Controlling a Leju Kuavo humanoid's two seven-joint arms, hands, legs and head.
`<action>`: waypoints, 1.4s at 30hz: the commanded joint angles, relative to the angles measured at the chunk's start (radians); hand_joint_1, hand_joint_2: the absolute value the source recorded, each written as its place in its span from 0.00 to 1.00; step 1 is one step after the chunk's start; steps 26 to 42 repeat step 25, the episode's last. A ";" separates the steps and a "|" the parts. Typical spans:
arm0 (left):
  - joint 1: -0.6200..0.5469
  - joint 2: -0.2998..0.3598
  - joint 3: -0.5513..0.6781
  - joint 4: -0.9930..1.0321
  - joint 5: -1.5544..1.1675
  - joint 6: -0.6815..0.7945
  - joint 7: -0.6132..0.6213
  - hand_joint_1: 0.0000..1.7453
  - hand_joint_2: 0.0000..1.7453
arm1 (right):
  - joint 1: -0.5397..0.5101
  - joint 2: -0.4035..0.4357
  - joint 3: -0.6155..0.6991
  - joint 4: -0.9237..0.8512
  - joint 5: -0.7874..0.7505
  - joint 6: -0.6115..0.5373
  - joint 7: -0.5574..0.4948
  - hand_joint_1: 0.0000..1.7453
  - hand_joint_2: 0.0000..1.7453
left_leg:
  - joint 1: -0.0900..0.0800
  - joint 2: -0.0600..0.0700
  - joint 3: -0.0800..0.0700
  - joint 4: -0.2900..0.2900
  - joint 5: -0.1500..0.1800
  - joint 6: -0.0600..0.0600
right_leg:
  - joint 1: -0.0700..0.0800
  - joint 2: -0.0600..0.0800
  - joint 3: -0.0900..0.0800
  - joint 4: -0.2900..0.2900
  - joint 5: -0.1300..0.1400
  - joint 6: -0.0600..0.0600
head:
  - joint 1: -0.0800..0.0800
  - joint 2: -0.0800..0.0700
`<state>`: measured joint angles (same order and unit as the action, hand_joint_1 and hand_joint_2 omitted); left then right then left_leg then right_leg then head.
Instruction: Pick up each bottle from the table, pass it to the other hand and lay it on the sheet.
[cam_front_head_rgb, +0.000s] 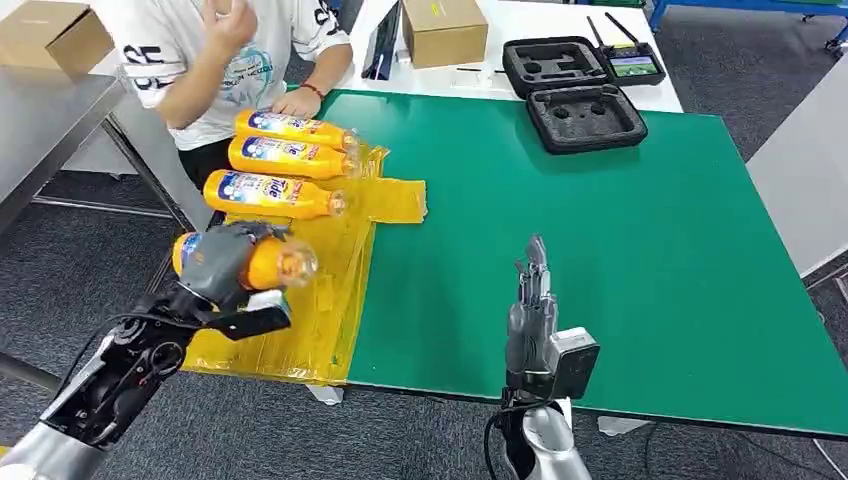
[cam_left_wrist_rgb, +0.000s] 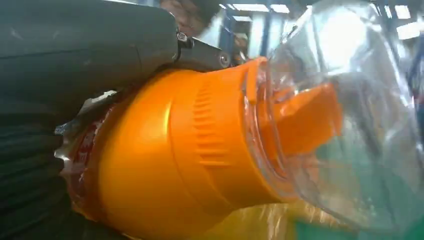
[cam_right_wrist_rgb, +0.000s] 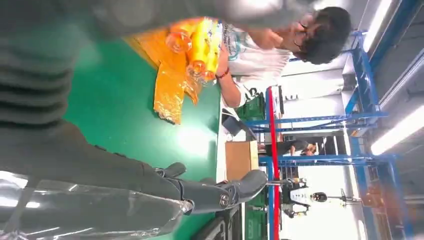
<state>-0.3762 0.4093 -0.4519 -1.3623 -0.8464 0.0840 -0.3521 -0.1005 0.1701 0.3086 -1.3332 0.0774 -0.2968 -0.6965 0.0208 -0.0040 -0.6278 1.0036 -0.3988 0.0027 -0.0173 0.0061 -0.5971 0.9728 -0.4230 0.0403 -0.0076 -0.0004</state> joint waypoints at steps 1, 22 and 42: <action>-0.163 -0.025 -0.182 0.223 -0.063 -0.068 -0.004 1.00 1.00 | -0.018 -0.019 0.018 -0.149 0.005 -0.065 -0.002 0.00 1.00 | 0.000 -0.003 0.002 0.001 -0.001 0.001 | 0.001 -0.004 0.003 0.000 -0.002 -0.001 | 0.000 0.000; -0.470 -0.306 -0.337 0.720 -0.081 -0.143 -0.021 1.00 1.00 | -0.233 -0.014 0.194 -0.067 0.076 -0.169 -0.002 0.00 1.00 | 0.000 -0.002 0.003 0.001 0.000 0.001 | 0.001 -0.002 0.004 0.000 0.000 -0.001 | 0.000 0.000; -0.462 -0.283 -0.361 0.757 -0.097 -0.160 -0.021 1.00 1.00 | -0.237 -0.011 0.201 -0.022 0.070 -0.152 -0.002 0.00 1.00 | 0.000 0.000 0.004 0.000 -0.001 0.001 | 0.001 0.000 0.005 -0.001 0.000 -0.001 | 0.000 0.000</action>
